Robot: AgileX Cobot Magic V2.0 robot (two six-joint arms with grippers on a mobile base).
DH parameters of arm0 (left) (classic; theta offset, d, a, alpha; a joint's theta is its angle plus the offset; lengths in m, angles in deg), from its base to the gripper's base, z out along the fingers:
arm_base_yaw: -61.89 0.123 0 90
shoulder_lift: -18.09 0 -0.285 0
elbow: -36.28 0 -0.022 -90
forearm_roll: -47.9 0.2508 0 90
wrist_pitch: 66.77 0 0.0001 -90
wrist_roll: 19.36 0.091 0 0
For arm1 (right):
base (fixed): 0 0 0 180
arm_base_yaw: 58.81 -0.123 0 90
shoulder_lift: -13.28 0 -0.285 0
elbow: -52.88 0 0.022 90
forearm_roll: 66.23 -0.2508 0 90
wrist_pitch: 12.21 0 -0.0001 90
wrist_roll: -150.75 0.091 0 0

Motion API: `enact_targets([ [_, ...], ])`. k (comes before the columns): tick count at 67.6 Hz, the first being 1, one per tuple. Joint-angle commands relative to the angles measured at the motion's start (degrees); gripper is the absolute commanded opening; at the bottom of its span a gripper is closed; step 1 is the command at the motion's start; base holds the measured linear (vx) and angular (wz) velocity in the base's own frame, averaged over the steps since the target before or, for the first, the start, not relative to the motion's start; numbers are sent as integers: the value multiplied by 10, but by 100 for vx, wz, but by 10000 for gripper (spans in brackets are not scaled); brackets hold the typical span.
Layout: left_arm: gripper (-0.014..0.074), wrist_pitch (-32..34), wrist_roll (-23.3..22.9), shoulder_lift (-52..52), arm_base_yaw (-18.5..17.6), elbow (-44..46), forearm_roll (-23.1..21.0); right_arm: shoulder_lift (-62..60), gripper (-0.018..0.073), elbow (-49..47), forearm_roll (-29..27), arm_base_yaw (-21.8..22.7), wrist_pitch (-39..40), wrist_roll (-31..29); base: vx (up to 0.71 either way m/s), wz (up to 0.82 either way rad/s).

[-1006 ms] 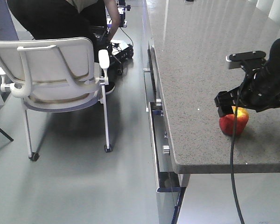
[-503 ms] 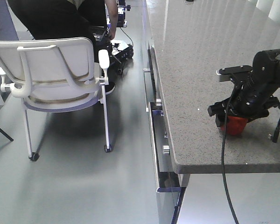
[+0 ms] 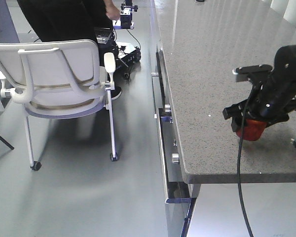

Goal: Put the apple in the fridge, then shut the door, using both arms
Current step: 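Lower the right gripper, close on the apple and lift it, then hold the apple in the right gripper while the base turns away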

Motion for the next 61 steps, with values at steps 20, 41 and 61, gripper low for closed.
enact_targets([
  [20,-6,41,-5,-1,-4,-10,-3,-206,111,82,-51,-56,50,-40,0,0],
  [41,-6,41,-5,-1,-4,-10,-3,-406,111,242,-48,-136,77,-41,0,0],
  [61,-6,41,-5,-1,-4,-10,-3,-561,111,338,-48,-136,70,-42,0,0],
])
